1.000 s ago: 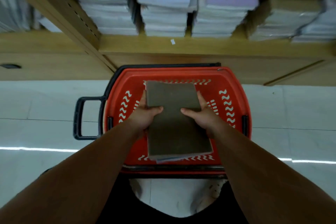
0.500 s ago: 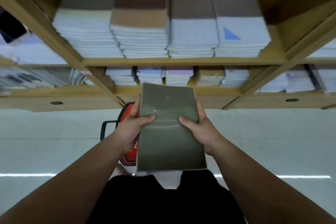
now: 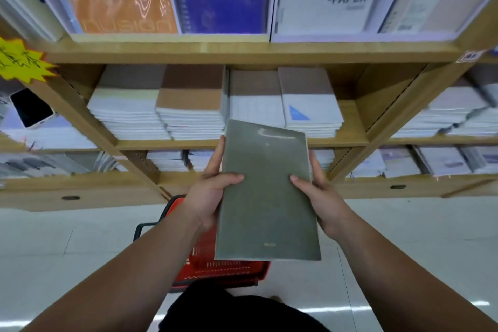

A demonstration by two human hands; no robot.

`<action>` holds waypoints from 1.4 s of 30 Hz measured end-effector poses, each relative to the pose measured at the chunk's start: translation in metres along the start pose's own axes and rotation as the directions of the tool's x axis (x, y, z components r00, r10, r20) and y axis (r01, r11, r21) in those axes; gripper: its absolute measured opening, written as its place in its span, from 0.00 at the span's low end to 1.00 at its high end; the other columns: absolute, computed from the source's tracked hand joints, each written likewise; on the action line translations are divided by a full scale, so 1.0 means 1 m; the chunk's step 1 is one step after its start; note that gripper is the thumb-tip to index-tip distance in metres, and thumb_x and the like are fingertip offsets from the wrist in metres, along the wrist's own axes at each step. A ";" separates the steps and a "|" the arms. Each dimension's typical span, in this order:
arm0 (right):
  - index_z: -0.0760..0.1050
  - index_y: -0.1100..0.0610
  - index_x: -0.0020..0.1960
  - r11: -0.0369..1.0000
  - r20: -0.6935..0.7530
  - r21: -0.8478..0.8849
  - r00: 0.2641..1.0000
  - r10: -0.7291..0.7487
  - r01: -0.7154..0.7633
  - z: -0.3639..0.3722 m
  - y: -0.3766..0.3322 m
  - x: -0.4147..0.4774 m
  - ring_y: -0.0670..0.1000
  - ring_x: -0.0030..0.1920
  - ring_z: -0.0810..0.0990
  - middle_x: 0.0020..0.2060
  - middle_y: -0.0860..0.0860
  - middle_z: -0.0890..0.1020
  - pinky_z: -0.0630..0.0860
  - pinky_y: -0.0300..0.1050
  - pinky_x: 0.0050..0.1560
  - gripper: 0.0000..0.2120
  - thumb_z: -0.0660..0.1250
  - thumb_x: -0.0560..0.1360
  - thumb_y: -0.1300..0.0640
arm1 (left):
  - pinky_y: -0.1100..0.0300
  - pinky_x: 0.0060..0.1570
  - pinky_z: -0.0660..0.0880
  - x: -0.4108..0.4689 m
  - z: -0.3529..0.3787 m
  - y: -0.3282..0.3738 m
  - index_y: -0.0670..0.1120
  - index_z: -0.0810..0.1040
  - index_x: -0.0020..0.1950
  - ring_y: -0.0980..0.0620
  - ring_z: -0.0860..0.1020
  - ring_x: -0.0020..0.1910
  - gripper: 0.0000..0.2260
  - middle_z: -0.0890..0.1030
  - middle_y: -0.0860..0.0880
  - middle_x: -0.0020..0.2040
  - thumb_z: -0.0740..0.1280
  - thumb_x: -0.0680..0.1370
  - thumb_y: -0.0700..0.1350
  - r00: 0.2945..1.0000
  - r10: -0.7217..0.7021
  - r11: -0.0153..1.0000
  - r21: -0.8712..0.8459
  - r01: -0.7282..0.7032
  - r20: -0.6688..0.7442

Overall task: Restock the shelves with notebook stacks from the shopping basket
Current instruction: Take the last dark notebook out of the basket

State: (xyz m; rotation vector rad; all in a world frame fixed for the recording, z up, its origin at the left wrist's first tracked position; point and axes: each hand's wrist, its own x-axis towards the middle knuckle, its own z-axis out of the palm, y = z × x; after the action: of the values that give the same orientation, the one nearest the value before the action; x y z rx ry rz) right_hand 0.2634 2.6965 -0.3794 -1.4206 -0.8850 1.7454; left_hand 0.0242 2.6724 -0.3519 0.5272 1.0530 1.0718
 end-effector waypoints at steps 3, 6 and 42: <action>0.50 0.31 0.81 0.992 -0.051 0.123 0.998 0.024 -0.018 -0.006 -0.007 0.002 0.52 0.58 0.86 0.57 0.43 0.87 0.79 0.58 0.63 0.43 0.72 0.79 0.55 | 0.41 0.61 0.78 0.016 0.010 0.018 0.66 0.66 0.78 0.36 0.81 0.64 0.39 0.83 0.48 0.66 0.62 0.77 0.29 0.998 -0.003 1.000 0.020 0.002 0.058; 0.51 0.31 0.81 0.976 -0.038 0.216 0.998 0.050 -0.041 -0.008 -0.011 0.009 0.56 0.61 0.85 0.59 0.45 0.86 0.78 0.62 0.65 0.44 0.73 0.78 0.53 | 0.44 0.58 0.80 0.030 0.019 0.032 0.65 0.66 0.78 0.36 0.81 0.64 0.38 0.82 0.48 0.67 0.61 0.77 0.29 0.997 -0.002 1.000 0.024 0.000 0.080; 0.73 0.47 0.72 0.880 -0.053 -0.447 0.977 -0.207 0.163 0.014 -0.083 0.228 0.51 0.58 0.83 0.56 0.46 0.83 0.81 0.47 0.58 0.22 0.71 0.79 0.58 | 0.48 0.56 0.82 0.177 -0.006 -0.018 0.67 0.69 0.75 0.38 0.85 0.54 0.29 0.77 0.53 0.63 0.62 0.84 0.34 0.914 -0.057 0.998 -0.026 0.050 -0.401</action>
State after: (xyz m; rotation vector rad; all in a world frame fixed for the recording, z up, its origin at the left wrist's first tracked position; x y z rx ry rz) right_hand 0.2246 2.9328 -0.4207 -1.6260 -1.3770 1.3682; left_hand 0.0430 2.8233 -0.4451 0.2656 1.4097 1.1663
